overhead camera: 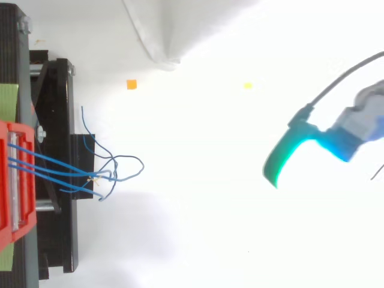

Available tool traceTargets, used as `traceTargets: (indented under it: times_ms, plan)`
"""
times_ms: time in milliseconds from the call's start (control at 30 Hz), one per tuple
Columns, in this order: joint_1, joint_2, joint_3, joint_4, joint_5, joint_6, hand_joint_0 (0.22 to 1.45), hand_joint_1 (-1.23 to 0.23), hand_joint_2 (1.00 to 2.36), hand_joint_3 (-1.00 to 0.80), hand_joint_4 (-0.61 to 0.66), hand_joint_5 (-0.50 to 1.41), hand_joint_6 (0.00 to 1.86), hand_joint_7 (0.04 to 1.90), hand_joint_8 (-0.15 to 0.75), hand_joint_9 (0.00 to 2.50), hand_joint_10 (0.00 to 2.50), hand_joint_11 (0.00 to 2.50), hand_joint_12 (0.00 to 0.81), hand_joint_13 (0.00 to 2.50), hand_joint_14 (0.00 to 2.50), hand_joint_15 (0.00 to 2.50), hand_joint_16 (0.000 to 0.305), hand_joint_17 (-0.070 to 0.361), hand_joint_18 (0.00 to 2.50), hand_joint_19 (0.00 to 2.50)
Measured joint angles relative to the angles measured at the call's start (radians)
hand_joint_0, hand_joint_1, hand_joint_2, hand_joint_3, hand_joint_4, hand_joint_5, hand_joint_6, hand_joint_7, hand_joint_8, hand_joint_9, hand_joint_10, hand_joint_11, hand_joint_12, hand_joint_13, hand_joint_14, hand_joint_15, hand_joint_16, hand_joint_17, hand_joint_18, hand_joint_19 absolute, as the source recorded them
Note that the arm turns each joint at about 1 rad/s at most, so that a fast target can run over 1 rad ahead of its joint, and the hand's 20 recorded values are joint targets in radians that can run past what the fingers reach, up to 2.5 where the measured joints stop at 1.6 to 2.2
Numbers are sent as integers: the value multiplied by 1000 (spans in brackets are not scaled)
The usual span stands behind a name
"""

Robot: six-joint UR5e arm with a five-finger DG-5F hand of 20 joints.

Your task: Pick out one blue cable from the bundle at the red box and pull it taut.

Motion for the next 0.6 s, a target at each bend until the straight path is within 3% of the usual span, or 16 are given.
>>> traceTargets:
  times_ms: [100, 267, 400, 600]
  plan:
    - [-2, -33, 0, 47, 12, -3, 495, -603, 1000, -500, 153, -241, 501, 636, 274, 541, 9, 225, 353, 615, 12, 319, 48, 107, 501, 433]
    - [0, -65, 0, 132, 66, -19, 495, -593, 1000, -500, 154, -240, 501, 635, 275, 535, 9, 230, 358, 606, 12, 321, 48, 108, 490, 445]
    - [1, -95, 0, 165, 103, -46, 495, -590, 1000, -500, 156, -238, 501, 640, 275, 536, 9, 235, 358, 605, 12, 320, 48, 108, 480, 444]
    - [1, -144, 0, 210, 123, -57, 495, -583, 1000, -500, 158, -235, 501, 641, 277, 538, 9, 228, 360, 604, 12, 314, 48, 109, 476, 445]
